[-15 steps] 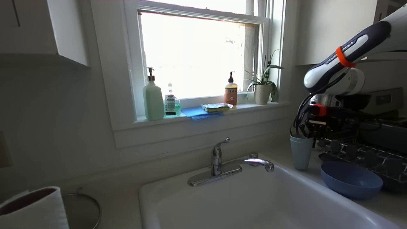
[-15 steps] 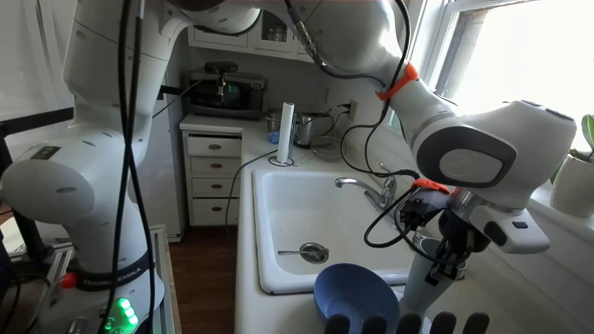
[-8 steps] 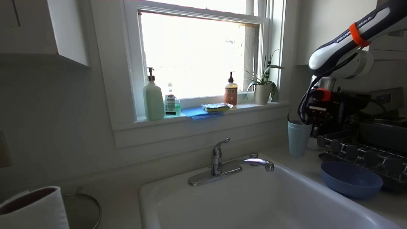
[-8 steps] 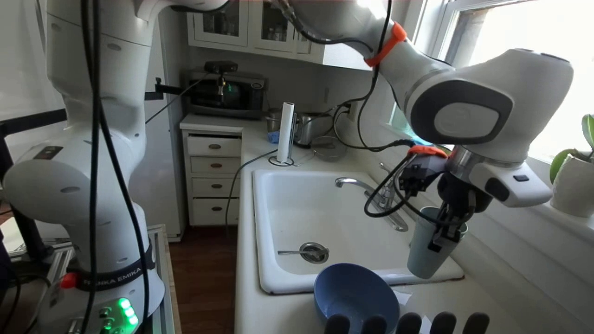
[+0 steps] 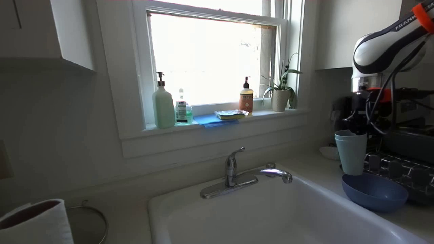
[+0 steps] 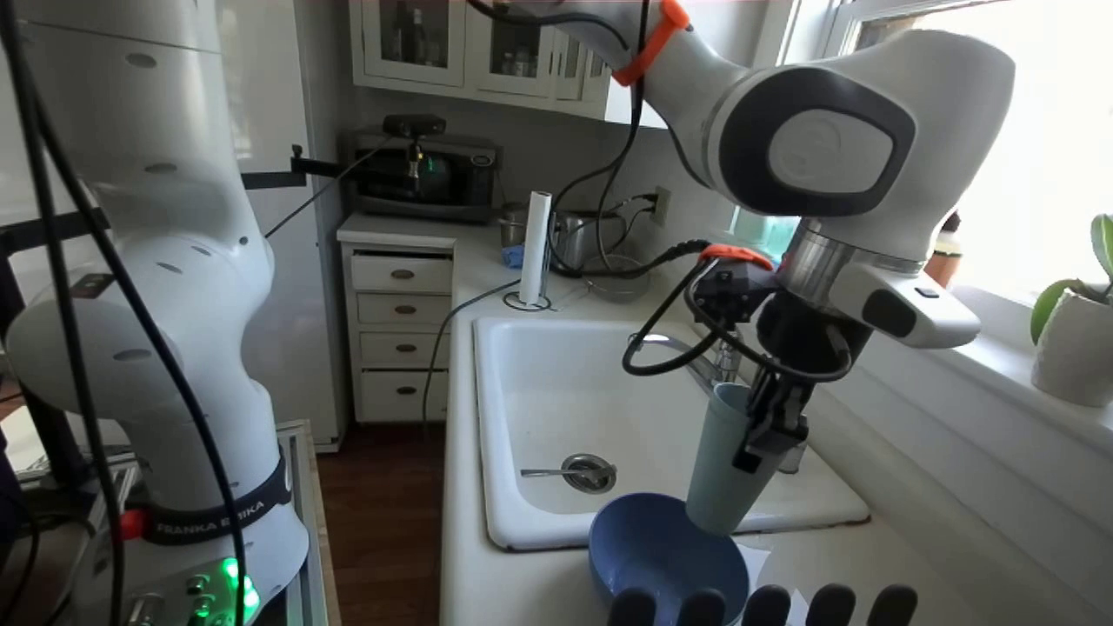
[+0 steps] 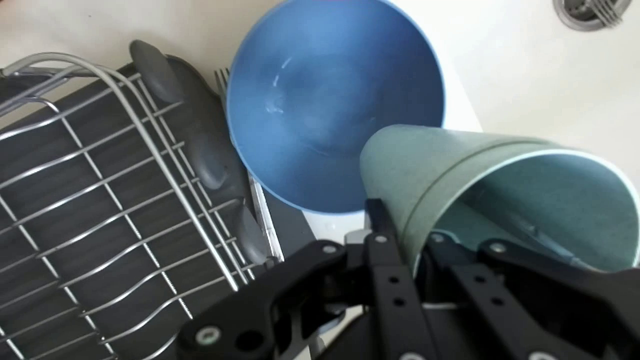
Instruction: Remove the blue bowl from the dish rack, put it on the side, put the cup inside the bowl and remove the folk from the cup and put it on the sink
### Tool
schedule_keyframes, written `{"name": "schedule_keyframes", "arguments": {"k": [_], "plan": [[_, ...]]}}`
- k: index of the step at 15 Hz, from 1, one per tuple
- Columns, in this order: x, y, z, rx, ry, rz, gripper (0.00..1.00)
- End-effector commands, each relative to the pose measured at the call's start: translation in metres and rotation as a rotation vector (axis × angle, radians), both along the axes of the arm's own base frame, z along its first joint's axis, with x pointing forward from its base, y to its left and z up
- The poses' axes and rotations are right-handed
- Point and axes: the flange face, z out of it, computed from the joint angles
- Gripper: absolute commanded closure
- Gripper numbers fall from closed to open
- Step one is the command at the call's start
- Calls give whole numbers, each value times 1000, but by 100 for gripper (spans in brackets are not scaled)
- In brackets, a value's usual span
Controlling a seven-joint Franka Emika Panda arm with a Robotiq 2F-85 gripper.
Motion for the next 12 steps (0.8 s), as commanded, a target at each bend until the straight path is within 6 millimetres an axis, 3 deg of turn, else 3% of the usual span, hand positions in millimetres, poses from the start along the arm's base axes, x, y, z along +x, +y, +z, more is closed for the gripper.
{"name": "schedule_keyframes", "arguments": {"k": [1, 7, 12], "plan": [[-32, 8, -8, 31, 16, 94, 98], [-51, -5, -48, 32, 59, 125, 98], [-52, -7, -68, 24, 10, 78, 98]]}}
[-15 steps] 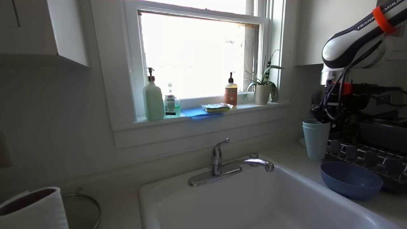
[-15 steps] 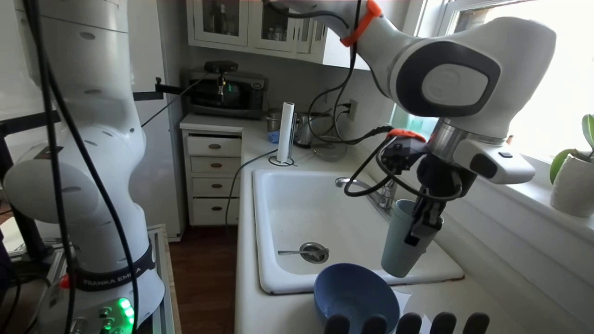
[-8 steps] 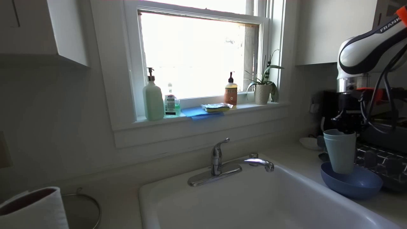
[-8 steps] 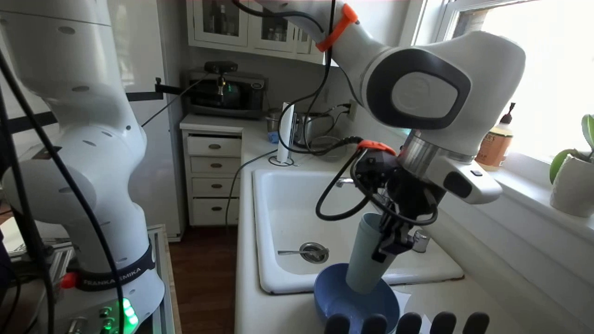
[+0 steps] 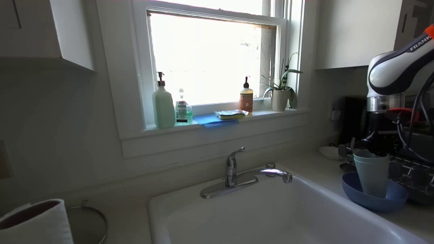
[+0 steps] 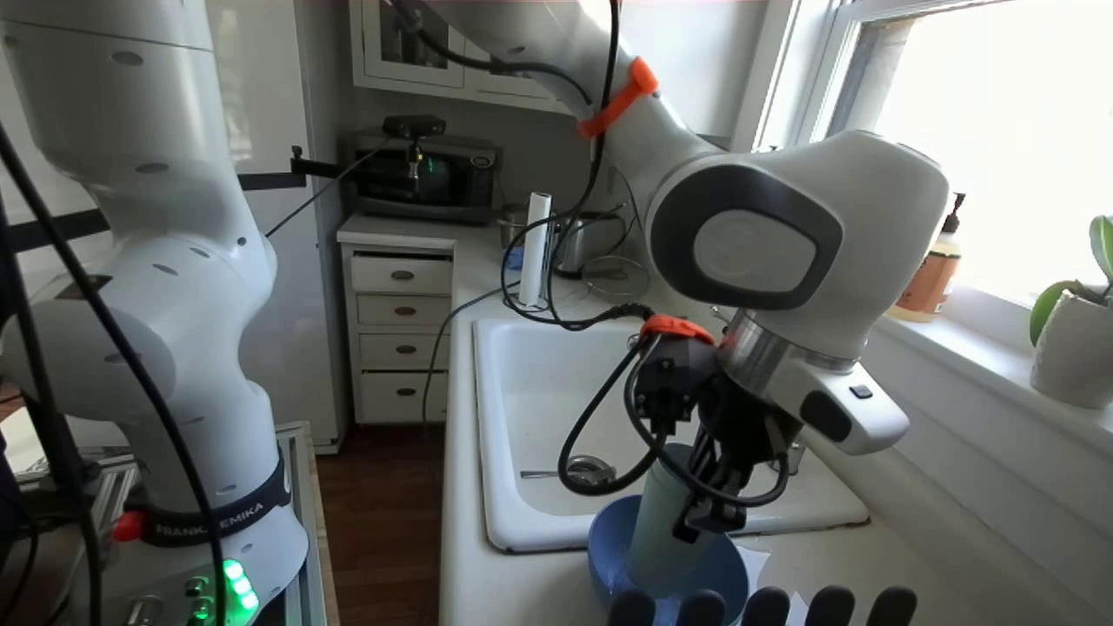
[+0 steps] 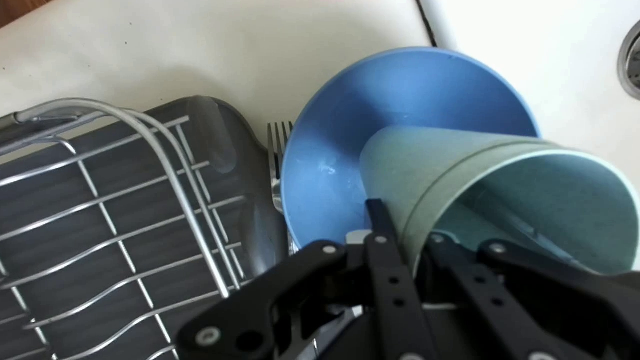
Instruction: Remove the blue bowl from the dish rack, put it on the side, put the cup inside the bowl and remove the folk from the cup and put it on the sink
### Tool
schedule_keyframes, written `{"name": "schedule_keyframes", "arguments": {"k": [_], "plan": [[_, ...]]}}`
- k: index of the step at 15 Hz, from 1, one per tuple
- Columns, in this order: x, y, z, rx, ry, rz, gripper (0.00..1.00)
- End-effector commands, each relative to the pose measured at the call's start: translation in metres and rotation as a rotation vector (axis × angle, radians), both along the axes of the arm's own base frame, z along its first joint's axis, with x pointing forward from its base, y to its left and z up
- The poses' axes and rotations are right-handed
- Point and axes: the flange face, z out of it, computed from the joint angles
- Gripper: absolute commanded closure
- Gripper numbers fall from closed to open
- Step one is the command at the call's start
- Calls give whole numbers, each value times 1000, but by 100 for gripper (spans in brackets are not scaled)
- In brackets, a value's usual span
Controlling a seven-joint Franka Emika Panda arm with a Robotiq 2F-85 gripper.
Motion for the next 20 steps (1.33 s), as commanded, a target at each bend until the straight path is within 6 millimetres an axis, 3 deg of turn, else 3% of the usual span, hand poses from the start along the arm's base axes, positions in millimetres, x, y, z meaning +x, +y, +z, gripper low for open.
{"name": "schedule_keyframes", "arguments": {"k": [1, 4, 5, 6, 7, 13, 16, 20], "plan": [[-3, -1, -9, -8, -33, -22, 98], [1, 2, -17, -10, -30, -25, 98], [1, 2, -20, -12, -28, -26, 93], [2, 3, -21, -12, -28, -29, 68], [2, 3, -22, -16, -29, -28, 68], [8, 8, -5, -40, -56, 10, 26], [10, 6, 13, -95, -61, 15, 6], [15, 7, 41, -130, -96, 7, 0]]}}
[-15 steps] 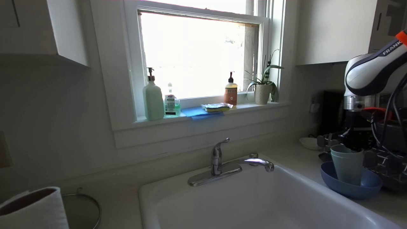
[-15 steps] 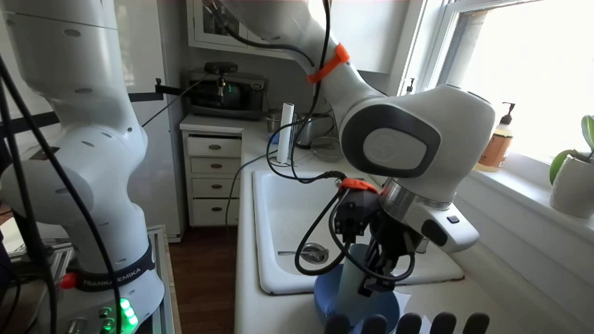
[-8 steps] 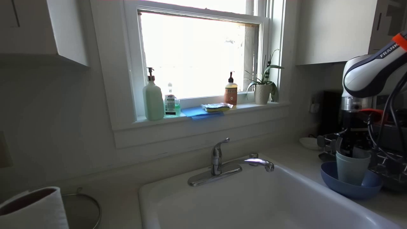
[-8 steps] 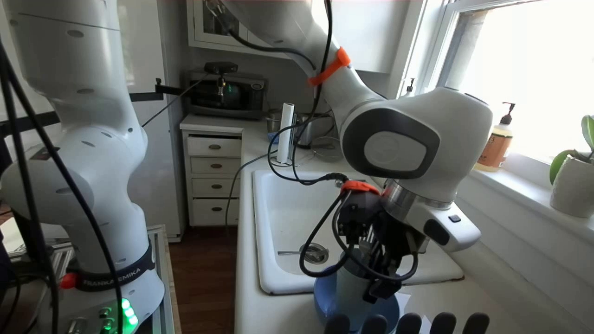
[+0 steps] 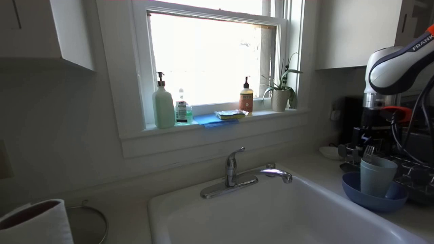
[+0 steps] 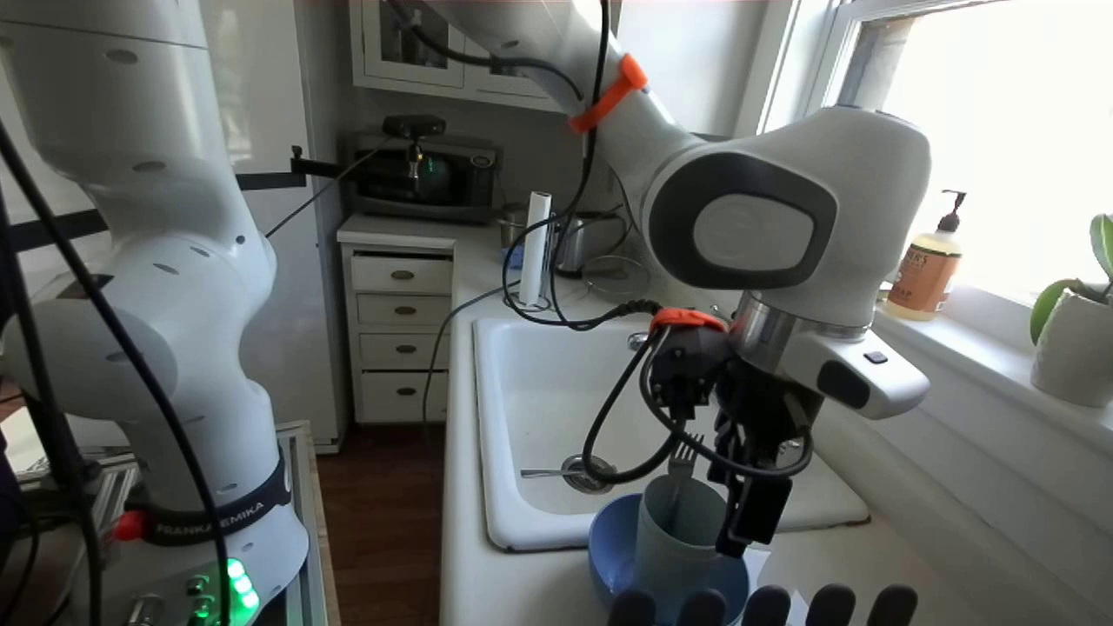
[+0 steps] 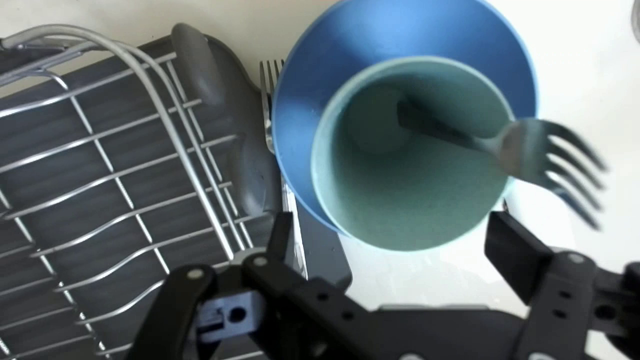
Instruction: Remove the blue bowl from the dish rack, put it on the side, put the cup inside the bowl and remove the folk from the cup and put it on the sink
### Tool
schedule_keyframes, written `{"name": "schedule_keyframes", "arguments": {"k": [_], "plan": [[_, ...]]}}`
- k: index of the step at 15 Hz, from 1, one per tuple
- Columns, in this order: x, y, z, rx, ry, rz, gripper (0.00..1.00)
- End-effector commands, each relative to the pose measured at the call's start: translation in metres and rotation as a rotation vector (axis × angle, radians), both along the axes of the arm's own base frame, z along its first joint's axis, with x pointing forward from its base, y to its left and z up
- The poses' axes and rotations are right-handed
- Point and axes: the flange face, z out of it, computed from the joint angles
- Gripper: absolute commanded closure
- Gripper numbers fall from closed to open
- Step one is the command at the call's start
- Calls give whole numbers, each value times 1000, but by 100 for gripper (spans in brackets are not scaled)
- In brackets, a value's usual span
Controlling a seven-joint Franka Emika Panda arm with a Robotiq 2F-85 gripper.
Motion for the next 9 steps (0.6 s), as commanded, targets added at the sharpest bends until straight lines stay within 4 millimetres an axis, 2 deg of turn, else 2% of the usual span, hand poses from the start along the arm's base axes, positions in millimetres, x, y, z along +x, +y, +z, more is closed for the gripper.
{"name": "schedule_keyframes", "arguments": {"k": [1, 4, 9], "plan": [[3, 8, 31, -39, -30, -8, 0], [7, 22, 44, -15, -37, 21, 0], [4, 46, 50, 50, 52, 130, 0]]}}
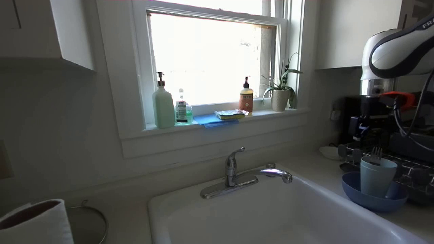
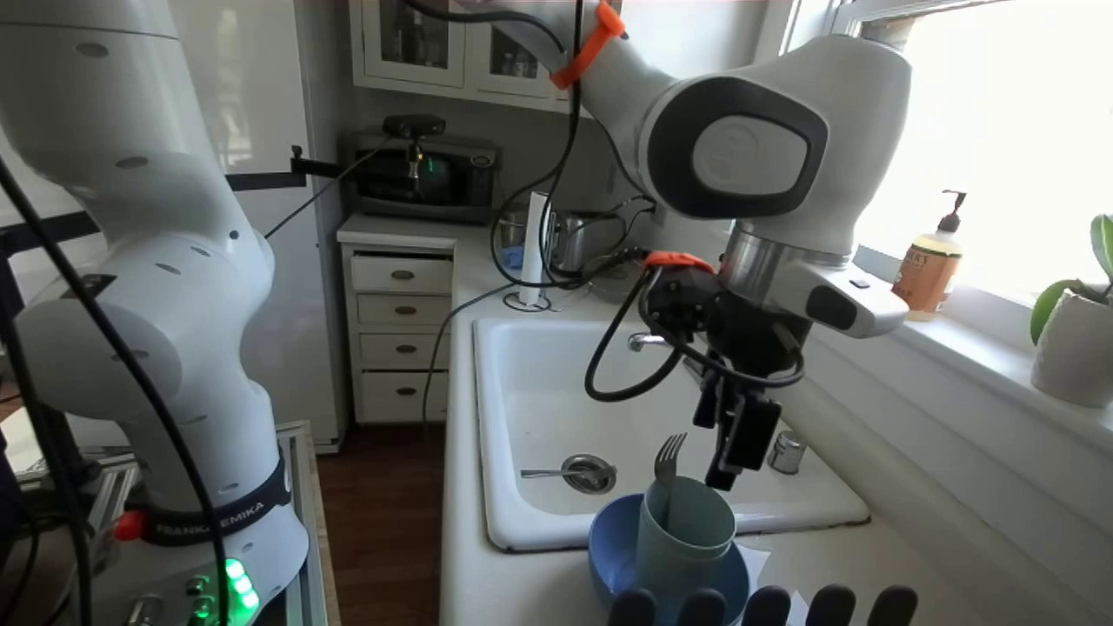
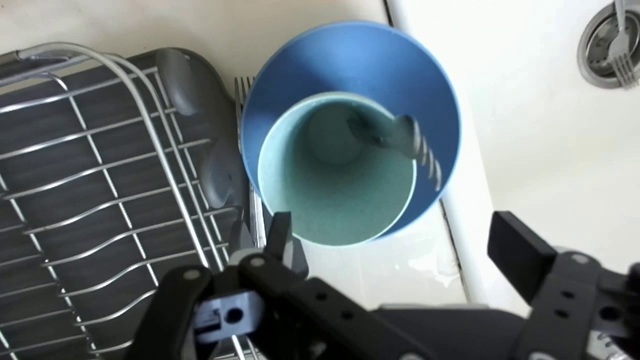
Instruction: Remove the blue bowl from the dish rack, put it on the side, put the cup inside the bowl and remove the folk from the cup and put it on the sink
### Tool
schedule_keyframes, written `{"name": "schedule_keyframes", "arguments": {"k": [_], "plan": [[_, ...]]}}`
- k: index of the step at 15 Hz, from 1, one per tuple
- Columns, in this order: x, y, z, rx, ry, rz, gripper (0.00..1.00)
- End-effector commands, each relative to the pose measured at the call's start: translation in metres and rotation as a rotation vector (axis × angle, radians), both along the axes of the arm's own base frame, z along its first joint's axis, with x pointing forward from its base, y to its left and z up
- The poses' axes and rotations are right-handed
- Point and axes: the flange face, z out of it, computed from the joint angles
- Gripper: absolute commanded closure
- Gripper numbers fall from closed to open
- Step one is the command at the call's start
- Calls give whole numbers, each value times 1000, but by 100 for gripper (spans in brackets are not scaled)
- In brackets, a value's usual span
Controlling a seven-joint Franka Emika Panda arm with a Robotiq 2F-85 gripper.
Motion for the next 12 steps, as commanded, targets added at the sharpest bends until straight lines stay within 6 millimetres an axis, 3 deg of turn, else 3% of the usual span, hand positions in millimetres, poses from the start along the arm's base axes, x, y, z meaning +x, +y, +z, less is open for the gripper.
{"name": "schedule_keyframes", "arguments": {"k": [1, 2, 6, 10, 11, 12], "plan": [[-6, 12, 9, 43, 57, 93, 0], [-7, 11, 10, 50, 75, 125, 0], [-14, -4, 25, 96, 121, 254, 41], [-21, -26, 45, 125, 126, 330, 69], [-21, -31, 48, 131, 120, 336, 27], [-24, -36, 51, 138, 116, 341, 31]]}}
